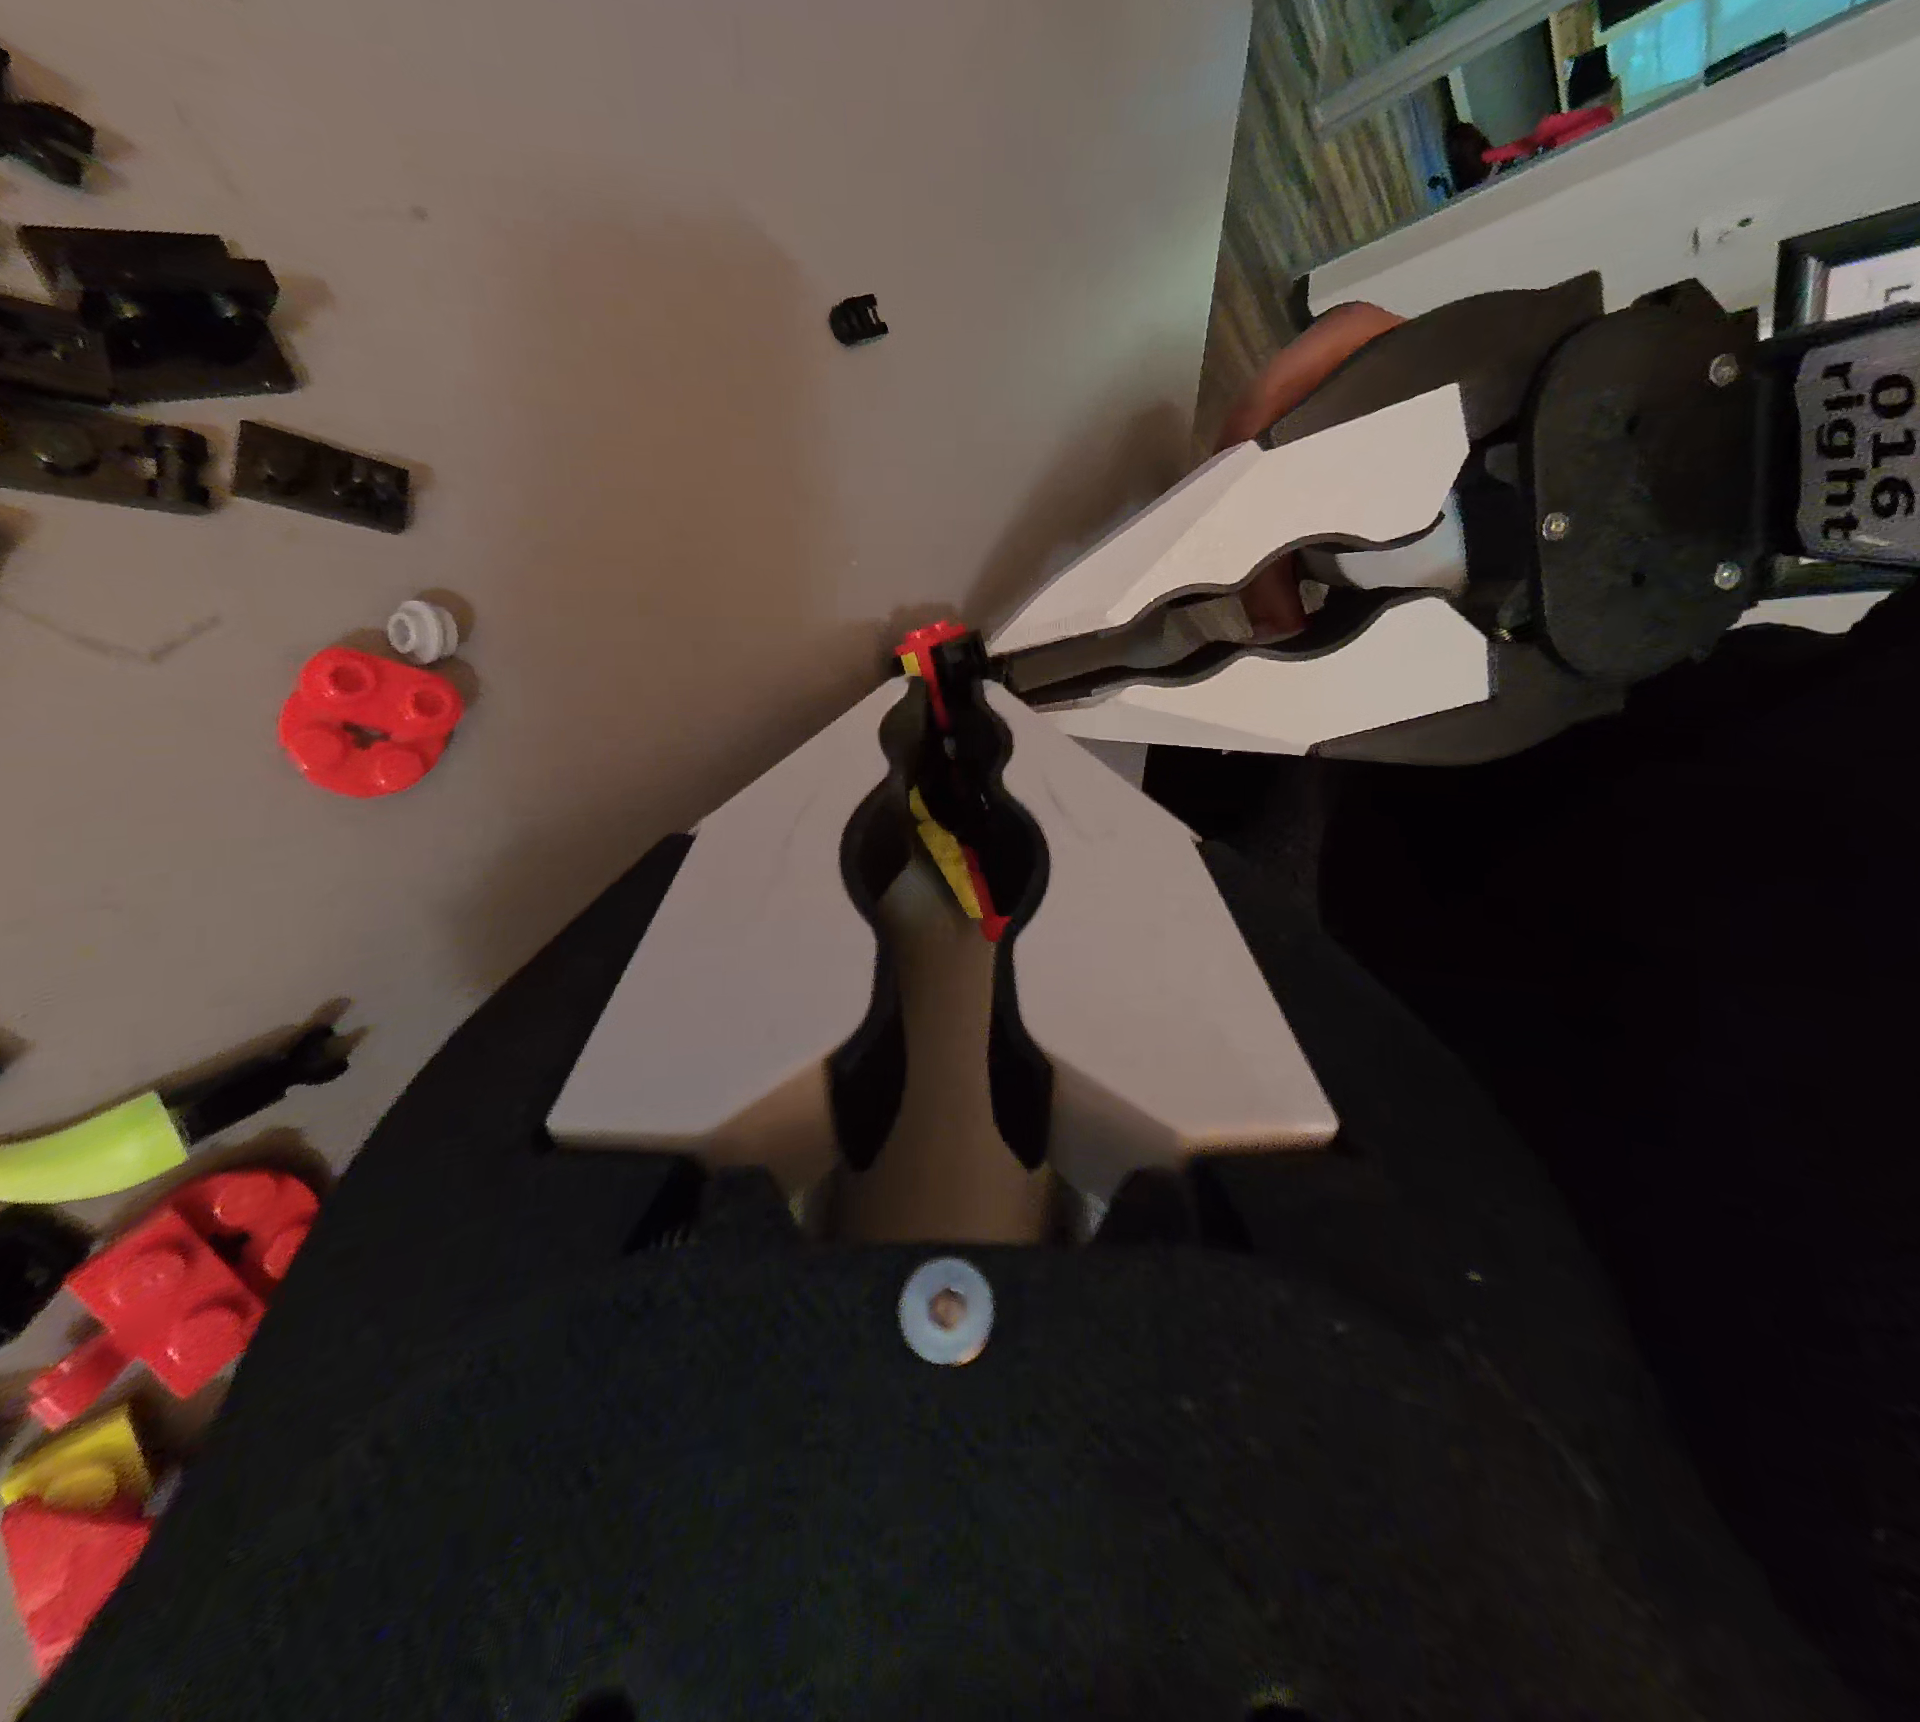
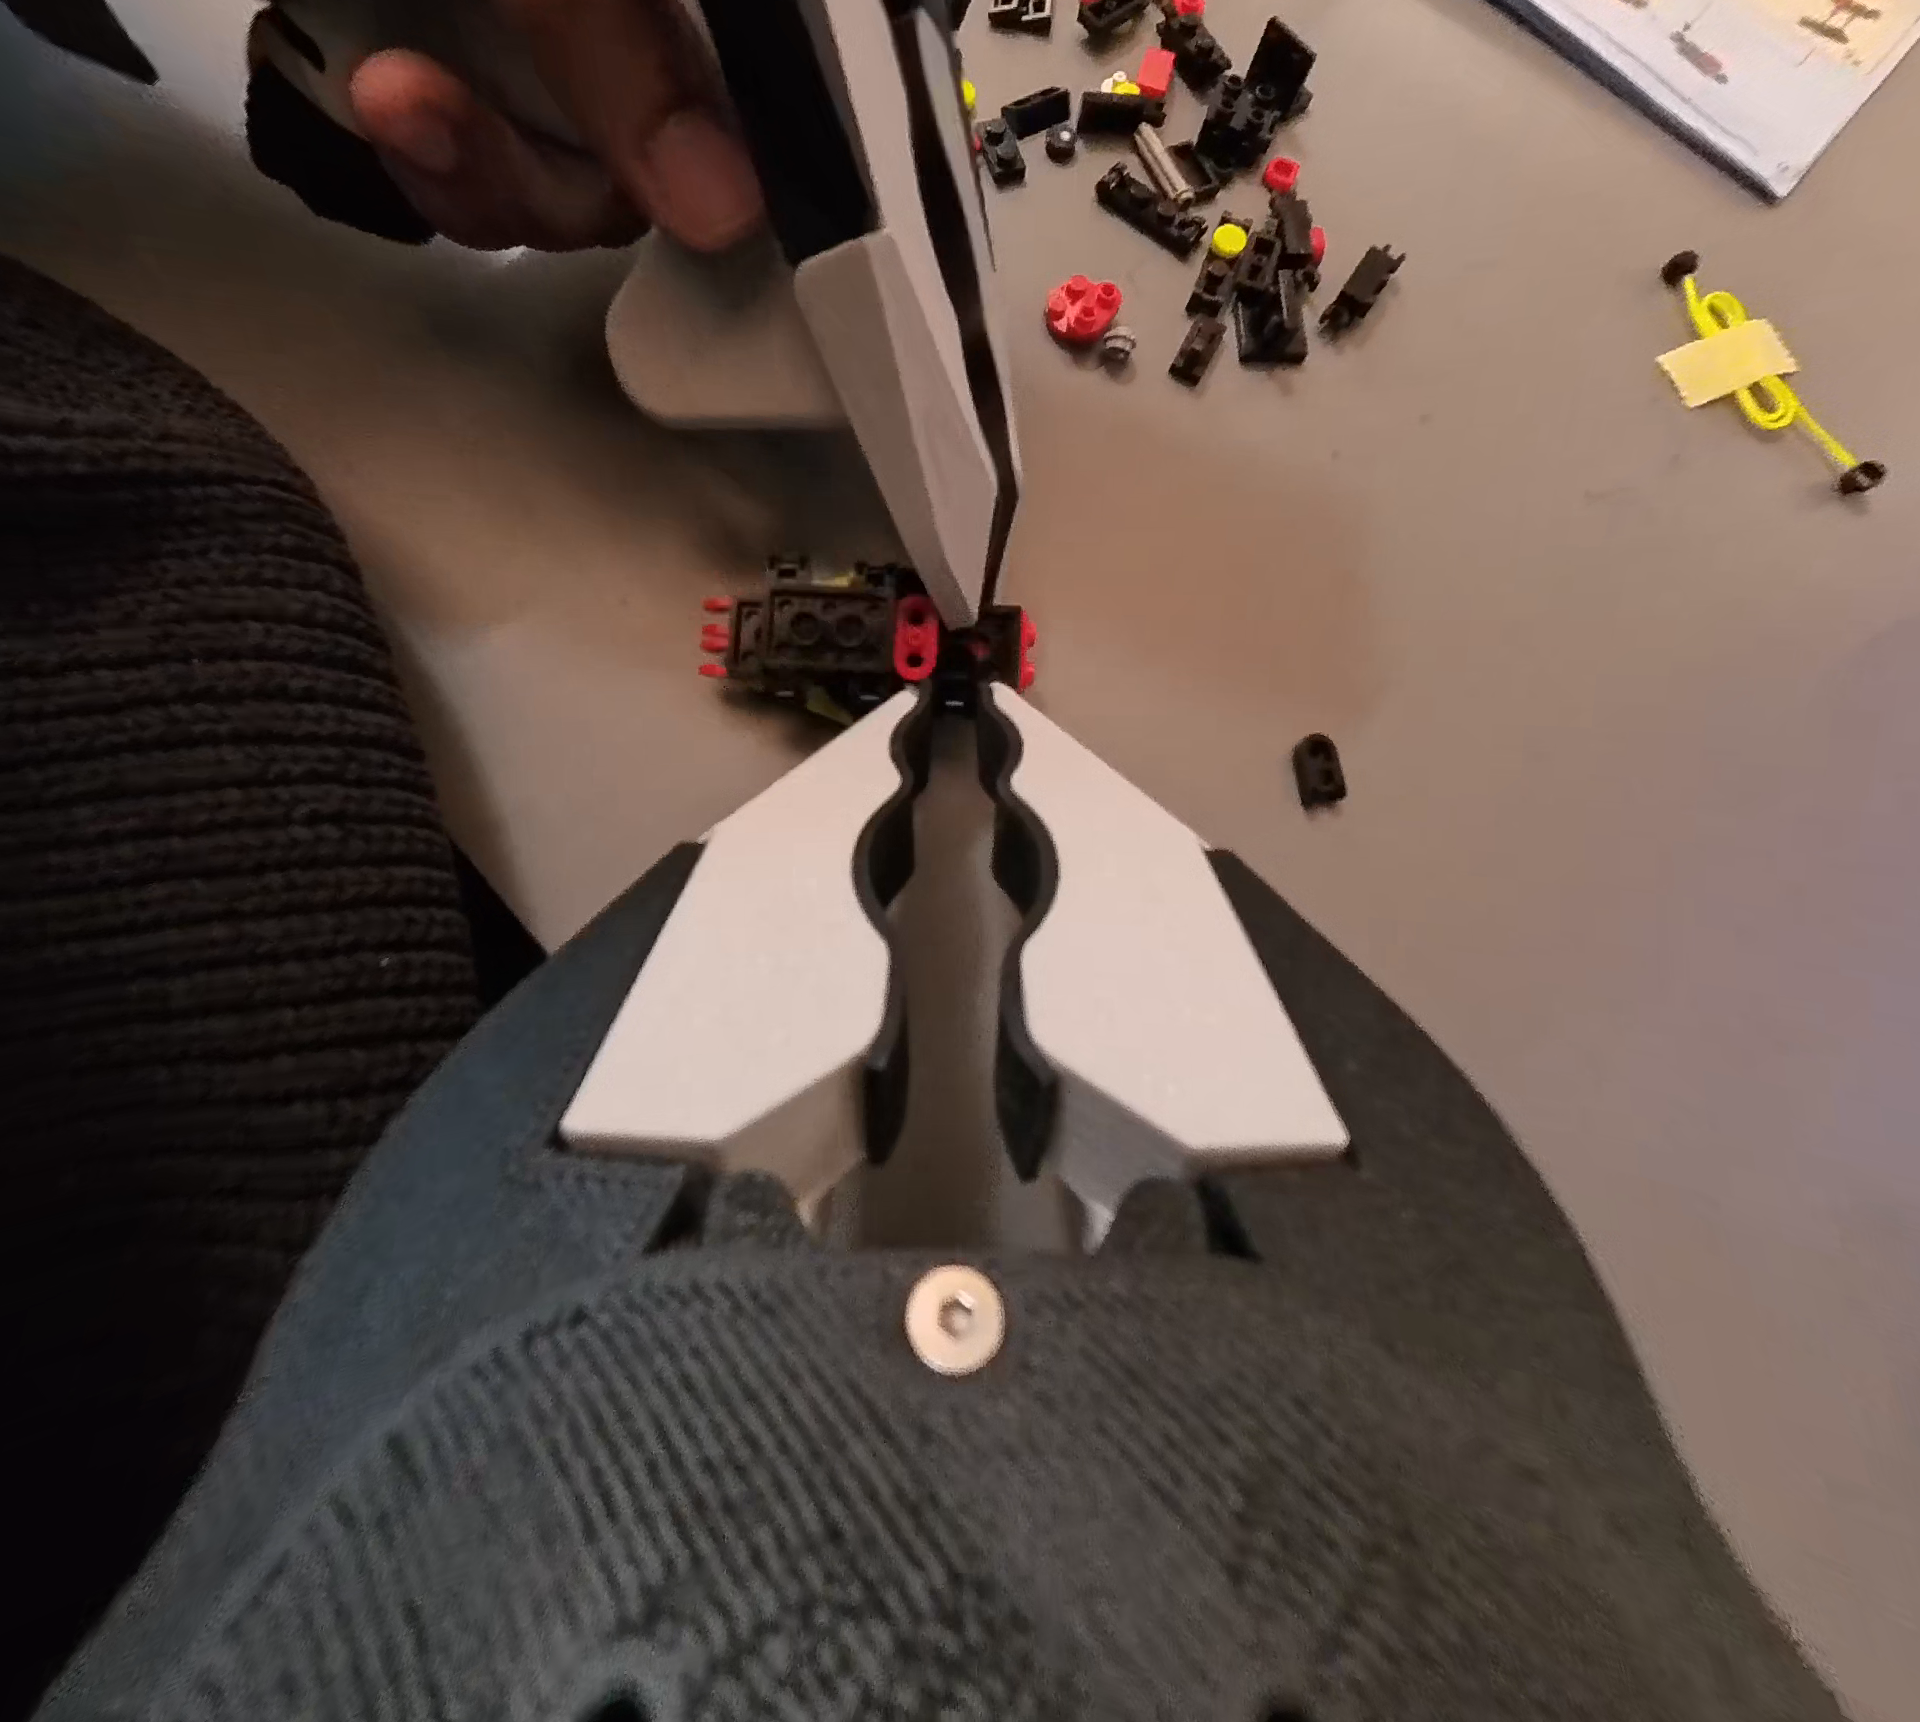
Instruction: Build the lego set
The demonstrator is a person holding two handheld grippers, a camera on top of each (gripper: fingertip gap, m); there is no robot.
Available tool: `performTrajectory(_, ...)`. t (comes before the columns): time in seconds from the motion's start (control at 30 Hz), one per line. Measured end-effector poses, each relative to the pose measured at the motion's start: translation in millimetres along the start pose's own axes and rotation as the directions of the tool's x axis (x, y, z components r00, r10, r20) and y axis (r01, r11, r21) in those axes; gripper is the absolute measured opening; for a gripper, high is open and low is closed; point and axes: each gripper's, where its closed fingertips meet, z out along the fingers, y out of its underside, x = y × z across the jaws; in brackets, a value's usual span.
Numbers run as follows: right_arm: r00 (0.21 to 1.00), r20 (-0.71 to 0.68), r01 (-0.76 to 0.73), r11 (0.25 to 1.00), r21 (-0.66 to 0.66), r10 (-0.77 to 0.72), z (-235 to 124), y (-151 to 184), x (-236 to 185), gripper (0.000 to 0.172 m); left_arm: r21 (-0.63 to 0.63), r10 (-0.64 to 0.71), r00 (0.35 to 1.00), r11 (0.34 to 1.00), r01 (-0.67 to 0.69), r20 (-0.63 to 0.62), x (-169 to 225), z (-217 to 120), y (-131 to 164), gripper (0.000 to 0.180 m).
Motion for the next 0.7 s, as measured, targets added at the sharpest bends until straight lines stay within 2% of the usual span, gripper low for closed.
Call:
performTrajectory(0.23,1.0,0.003,0.013,1.0,-0.006,-0.013,-0.2,0.8,-1.0,0.006,-0.018,-0.002,1.0,1.0,0.001,-0.022,4.3,2.0,2.8,0.014)
performTrajectory(0.53,1.0,-0.004,0.023,1.0,-0.017,-0.023,-0.9,2.2,-0.2,0.006,-0.017,0.003,1.0,1.0,-0.003,-0.012,3.9,3.5,1.5,0.013)
performTrajectory(0.7,1.0,-0.005,0.024,0.999,-0.028,-0.024,-1.0,4.1,-0.2,0.006,-0.032,0.023,1.0,0.999,-0.023,0.006,4.2,5.7,2.5,0.019)
